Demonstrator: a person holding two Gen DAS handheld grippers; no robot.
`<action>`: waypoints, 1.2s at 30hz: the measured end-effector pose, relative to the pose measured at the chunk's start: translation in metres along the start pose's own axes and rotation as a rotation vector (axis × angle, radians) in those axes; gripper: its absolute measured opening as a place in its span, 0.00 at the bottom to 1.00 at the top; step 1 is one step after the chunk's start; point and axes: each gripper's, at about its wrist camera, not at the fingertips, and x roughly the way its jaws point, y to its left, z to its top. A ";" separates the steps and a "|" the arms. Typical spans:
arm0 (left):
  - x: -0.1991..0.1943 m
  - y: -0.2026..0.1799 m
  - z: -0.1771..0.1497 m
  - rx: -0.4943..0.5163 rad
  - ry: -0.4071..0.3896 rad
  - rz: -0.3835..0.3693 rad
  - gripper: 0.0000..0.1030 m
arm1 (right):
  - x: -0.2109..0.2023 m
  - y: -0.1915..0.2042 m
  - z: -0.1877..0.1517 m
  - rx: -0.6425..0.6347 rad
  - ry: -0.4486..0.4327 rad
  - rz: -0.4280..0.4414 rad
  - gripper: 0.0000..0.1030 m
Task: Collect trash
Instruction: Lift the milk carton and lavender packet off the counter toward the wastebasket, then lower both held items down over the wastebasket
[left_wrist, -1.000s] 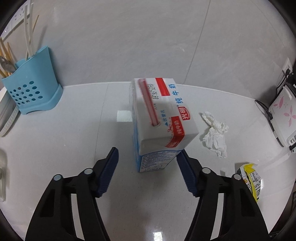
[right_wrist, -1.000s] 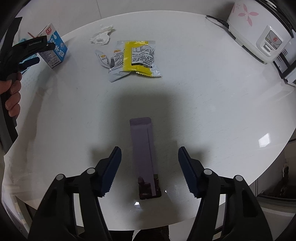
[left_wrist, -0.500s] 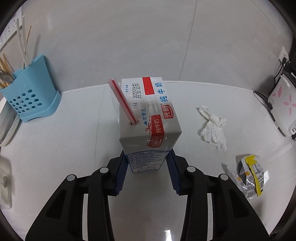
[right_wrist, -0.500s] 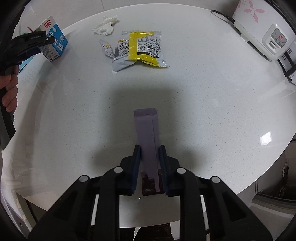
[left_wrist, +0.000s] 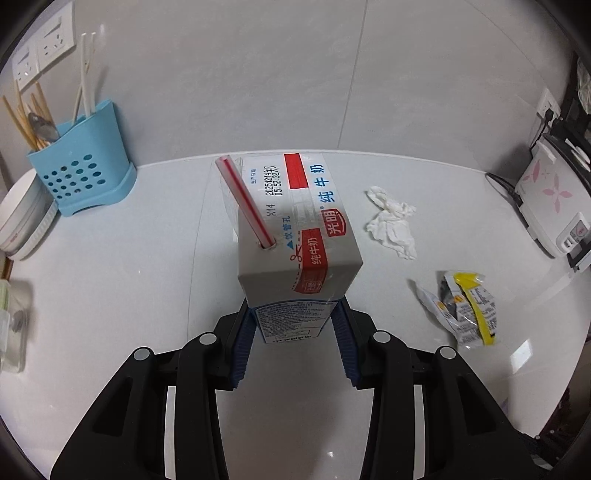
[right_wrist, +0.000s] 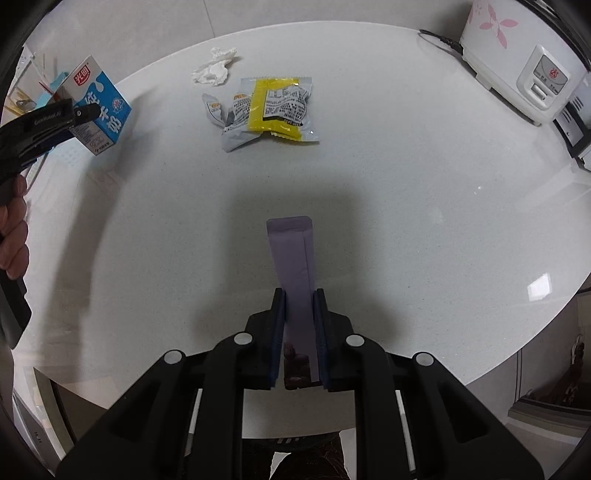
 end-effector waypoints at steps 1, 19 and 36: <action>-0.004 -0.002 -0.003 -0.002 -0.002 0.001 0.38 | -0.002 -0.001 -0.001 -0.007 -0.006 0.004 0.14; -0.089 -0.043 -0.072 -0.091 -0.046 0.003 0.39 | -0.032 -0.038 -0.042 -0.132 -0.068 0.070 0.14; -0.139 -0.072 -0.149 -0.114 -0.013 0.019 0.38 | -0.052 -0.048 -0.079 -0.213 -0.090 0.154 0.14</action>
